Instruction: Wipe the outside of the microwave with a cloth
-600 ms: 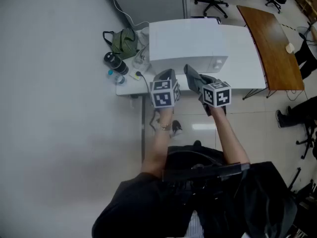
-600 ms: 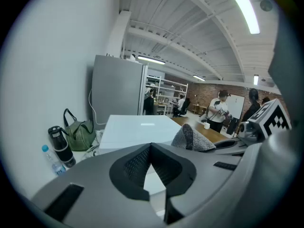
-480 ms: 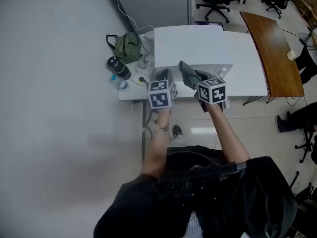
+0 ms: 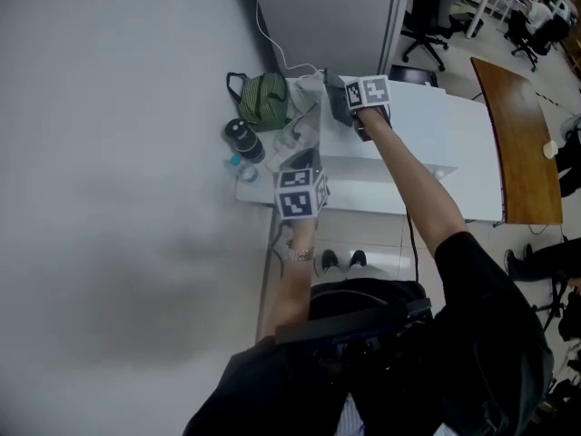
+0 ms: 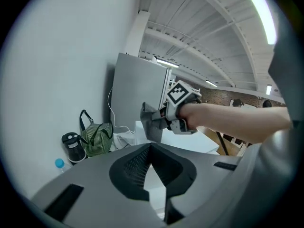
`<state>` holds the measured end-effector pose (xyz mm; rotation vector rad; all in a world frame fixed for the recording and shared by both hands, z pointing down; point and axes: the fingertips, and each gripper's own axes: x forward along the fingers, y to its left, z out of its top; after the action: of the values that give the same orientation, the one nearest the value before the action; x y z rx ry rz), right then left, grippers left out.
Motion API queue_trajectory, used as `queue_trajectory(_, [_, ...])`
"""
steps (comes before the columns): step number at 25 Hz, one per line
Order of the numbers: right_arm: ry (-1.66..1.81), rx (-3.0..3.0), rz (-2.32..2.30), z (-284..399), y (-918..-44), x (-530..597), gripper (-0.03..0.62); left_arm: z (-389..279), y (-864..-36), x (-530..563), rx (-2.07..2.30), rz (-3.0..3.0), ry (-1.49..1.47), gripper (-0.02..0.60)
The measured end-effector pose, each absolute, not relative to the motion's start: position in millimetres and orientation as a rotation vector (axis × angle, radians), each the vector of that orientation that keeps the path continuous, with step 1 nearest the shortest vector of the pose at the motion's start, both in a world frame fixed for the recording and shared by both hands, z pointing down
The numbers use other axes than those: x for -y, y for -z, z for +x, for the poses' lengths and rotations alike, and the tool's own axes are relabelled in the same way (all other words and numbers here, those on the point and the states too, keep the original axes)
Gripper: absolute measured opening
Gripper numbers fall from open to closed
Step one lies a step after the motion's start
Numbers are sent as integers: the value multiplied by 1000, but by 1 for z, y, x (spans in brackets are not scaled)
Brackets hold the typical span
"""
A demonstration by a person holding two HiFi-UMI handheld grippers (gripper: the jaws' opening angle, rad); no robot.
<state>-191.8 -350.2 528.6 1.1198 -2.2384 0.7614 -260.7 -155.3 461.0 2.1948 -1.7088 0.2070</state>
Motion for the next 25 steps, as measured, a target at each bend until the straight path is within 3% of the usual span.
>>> queue_trajectory(5, [-776,2041,1073,-203,-578,397,21,-278,-461,154,1751,2159,-212,-6])
queue_trajectory(13, [-497,1890,1033,-145,-597,415,23,-281,-468,160,1759,2125,-259,-6])
queue_trajectory(25, [-705,1626,1401,148,-604,421,23,-216,-467,192,1597,2265,-263,-6])
